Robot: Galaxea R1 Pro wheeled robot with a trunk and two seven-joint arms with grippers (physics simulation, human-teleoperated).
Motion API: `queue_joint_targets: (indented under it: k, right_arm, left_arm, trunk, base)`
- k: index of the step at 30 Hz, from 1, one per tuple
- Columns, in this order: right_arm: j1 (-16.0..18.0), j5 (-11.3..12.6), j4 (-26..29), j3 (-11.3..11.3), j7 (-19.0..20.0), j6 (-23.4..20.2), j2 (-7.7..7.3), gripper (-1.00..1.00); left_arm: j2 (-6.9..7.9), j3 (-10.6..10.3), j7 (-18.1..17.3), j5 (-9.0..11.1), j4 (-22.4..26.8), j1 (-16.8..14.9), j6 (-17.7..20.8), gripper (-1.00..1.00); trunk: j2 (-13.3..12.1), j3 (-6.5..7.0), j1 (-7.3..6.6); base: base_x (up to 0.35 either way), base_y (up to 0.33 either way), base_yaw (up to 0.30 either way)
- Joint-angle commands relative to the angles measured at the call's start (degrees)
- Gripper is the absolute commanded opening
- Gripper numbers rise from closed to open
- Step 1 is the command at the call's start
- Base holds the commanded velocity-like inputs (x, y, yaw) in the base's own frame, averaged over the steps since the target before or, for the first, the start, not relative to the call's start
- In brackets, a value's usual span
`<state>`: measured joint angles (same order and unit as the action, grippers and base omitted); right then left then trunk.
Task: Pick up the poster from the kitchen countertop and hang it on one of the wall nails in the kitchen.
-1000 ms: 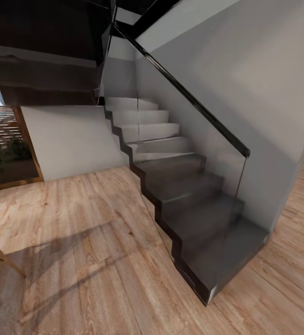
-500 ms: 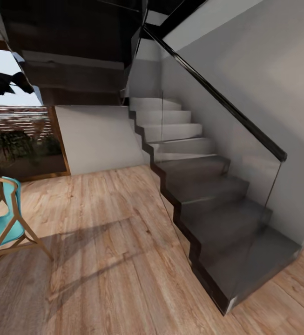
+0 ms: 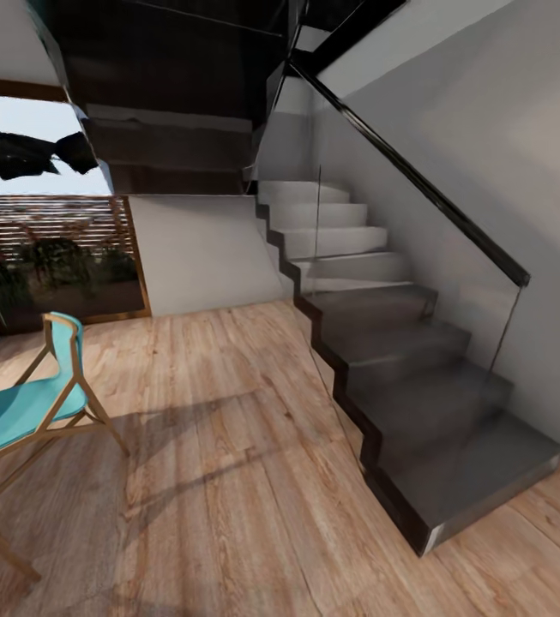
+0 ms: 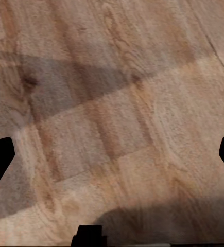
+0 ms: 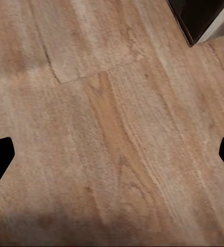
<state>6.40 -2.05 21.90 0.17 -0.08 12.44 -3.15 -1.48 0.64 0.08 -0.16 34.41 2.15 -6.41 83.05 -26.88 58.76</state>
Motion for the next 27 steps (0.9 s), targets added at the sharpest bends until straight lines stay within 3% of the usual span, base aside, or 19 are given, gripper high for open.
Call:
queue_joint_targets:
  k: [1,9,27]
  right_arm:
    - [0.0,-0.4,-0.1,-0.1,0.0,0.2,0.02,1.00]
    - [0.0,-0.6,-0.3,-0.1,-0.2,0.1,0.42,1.00]
    - [0.0,-0.6,-0.4,0.0,-0.3,0.1,0.60,1.00]
  left_arm:
    - [-0.02,0.1,0.0,0.0,0.1,0.0,-0.1,1.00]
    - [-0.02,0.1,0.0,0.0,0.0,0.0,-0.1,1.00]
    - [0.00,0.1,0.0,0.1,0.0,0.0,-0.1,1.00]
  trunk:
    - [0.0,-0.05,-0.03]
    - [0.0,-0.05,-0.03]
    - [0.0,-0.05,-0.03]
  base:
    - [-0.326,0.014,0.003]
    - [-0.229,0.005,0.147]
    - [-0.012,0.000,0.288]
